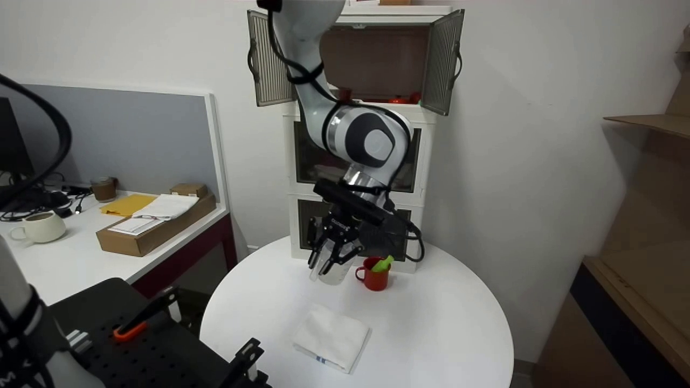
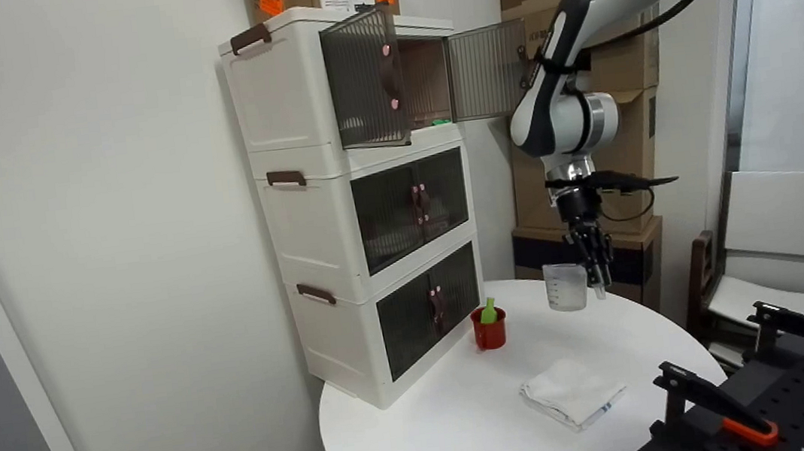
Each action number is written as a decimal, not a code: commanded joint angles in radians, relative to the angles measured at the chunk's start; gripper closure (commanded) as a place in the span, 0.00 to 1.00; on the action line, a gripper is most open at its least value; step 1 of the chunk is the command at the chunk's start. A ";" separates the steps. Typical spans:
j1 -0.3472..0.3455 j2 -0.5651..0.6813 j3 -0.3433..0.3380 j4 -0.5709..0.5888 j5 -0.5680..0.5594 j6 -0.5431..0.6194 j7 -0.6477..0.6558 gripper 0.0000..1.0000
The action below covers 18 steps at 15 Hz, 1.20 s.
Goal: Place the measuring cup on the top shelf
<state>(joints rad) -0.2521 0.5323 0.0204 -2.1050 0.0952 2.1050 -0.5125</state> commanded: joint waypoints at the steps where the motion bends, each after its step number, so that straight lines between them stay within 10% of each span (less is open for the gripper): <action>1: 0.015 -0.131 0.022 -0.108 0.033 0.133 -0.023 0.94; 9: -0.032 -0.360 0.109 -0.200 0.449 0.264 -0.278 0.94; 16: 0.019 -0.491 -0.002 -0.157 0.934 0.118 -0.517 0.94; 18: 0.054 -0.458 -0.028 -0.153 0.853 0.138 -0.474 0.94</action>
<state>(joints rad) -0.2470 0.0669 0.0420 -2.2643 0.9537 2.2575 -0.9934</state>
